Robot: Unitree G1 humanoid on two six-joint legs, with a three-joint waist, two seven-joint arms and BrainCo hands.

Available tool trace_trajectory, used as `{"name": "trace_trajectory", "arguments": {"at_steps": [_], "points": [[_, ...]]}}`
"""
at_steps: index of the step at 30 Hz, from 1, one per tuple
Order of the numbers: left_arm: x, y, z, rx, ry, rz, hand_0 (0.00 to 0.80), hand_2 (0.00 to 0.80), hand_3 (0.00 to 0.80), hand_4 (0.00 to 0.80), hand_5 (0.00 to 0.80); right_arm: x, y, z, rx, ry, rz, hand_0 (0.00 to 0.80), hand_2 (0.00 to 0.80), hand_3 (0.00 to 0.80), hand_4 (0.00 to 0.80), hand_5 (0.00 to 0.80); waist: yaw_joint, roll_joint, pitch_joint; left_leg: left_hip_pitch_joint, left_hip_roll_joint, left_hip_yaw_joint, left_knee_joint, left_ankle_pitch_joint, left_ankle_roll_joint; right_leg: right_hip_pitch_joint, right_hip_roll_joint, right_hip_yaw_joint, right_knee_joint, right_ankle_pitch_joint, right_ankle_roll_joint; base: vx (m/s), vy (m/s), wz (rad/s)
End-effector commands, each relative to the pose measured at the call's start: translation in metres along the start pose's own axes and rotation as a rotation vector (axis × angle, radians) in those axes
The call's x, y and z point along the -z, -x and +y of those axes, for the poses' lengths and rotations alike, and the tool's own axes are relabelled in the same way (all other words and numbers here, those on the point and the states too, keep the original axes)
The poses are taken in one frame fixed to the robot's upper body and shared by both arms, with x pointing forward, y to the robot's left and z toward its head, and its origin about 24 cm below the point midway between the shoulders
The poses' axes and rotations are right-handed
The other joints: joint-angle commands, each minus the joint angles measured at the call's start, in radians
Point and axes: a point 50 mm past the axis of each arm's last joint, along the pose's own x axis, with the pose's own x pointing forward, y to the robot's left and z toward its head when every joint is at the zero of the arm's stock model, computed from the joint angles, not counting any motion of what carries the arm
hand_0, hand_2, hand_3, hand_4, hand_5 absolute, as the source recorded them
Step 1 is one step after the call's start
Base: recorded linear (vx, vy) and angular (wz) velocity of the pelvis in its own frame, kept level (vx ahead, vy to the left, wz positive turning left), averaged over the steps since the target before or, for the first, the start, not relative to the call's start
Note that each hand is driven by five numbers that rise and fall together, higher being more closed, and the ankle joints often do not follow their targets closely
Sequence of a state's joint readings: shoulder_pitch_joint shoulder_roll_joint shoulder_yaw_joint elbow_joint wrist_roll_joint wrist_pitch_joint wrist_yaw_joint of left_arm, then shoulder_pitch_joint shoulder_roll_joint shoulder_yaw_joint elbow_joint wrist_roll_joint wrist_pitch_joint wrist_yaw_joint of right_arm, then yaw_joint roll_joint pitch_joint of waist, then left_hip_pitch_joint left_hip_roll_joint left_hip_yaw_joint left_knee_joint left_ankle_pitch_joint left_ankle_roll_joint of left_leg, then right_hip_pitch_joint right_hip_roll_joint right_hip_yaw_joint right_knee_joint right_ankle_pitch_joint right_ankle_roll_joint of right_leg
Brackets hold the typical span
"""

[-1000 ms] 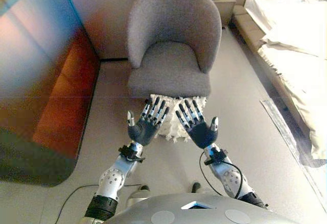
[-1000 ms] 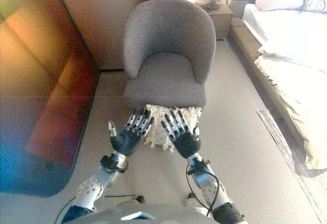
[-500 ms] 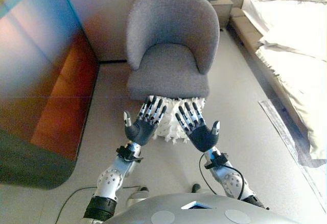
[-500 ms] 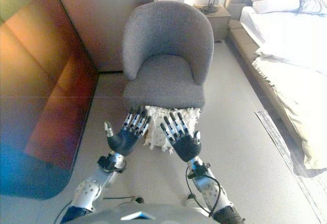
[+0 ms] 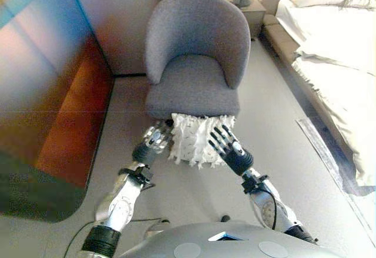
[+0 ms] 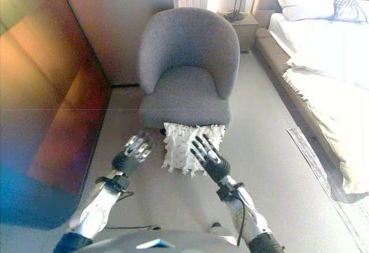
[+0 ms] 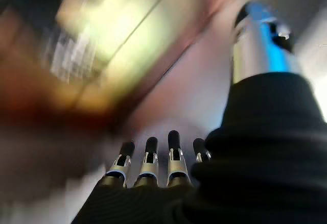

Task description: Pick up the cushion and take it to the sofa

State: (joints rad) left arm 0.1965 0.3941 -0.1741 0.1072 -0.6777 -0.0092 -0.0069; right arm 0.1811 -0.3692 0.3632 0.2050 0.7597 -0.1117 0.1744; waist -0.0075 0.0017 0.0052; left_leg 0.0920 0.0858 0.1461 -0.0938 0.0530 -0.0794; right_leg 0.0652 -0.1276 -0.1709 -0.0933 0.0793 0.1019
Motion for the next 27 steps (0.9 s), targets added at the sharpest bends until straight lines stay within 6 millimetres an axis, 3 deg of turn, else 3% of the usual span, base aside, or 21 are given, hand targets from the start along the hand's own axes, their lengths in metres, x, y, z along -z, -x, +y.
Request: {"name": "trace_trajectory", "arguments": {"at_steps": [1,8,15,27], "points": [[-0.033,-0.017,0.003,-0.07,-0.119,-0.136,0.0,0.0,0.0,0.0,0.0,-0.042,-0.016,0.01,0.04,0.176,-0.181,0.0,0.0,0.0,0.0,0.0,0.02,-0.031,0.066,0.002,-0.044,0.012,0.007,-0.071,0.044,0.032,-0.008,-0.045,0.02,-0.063,0.034,0.0,0.0,0.0],[-0.034,-0.007,0.006,-0.098,-0.164,-0.186,0.0,0.0,0.0,0.0,0.0,-0.039,-0.007,-0.001,0.152,0.139,-0.204,0.0,0.0,0.0,0.0,0.0,0.021,-0.026,0.101,-0.014,-0.043,0.009,0.007,-0.065,0.049,0.014,-0.009,-0.039,0.032,-0.063,0.032,-0.032,0.019,0.0],[-0.033,-0.003,0.008,-0.075,-0.141,-0.203,0.0,0.0,0.0,0.0,0.0,-0.043,-0.004,-0.002,0.152,0.175,-0.217,0.0,0.0,0.0,0.0,0.0,0.024,-0.026,0.12,-0.018,-0.045,0.004,0.007,-0.066,0.049,0.009,-0.016,-0.04,0.031,-0.062,0.034,0.003,0.018,0.0],[-0.029,0.01,0.011,-0.018,0.003,-0.209,0.0,0.0,0.0,0.0,0.0,-0.029,0.009,-0.008,0.171,0.114,-0.181,0.0,0.0,0.0,0.0,0.0,0.027,-0.037,0.113,-0.017,-0.048,0.022,0.007,-0.081,0.056,0.008,-0.051,-0.059,0.05,-0.067,0.061,0.054,0.065,0.0]]}}
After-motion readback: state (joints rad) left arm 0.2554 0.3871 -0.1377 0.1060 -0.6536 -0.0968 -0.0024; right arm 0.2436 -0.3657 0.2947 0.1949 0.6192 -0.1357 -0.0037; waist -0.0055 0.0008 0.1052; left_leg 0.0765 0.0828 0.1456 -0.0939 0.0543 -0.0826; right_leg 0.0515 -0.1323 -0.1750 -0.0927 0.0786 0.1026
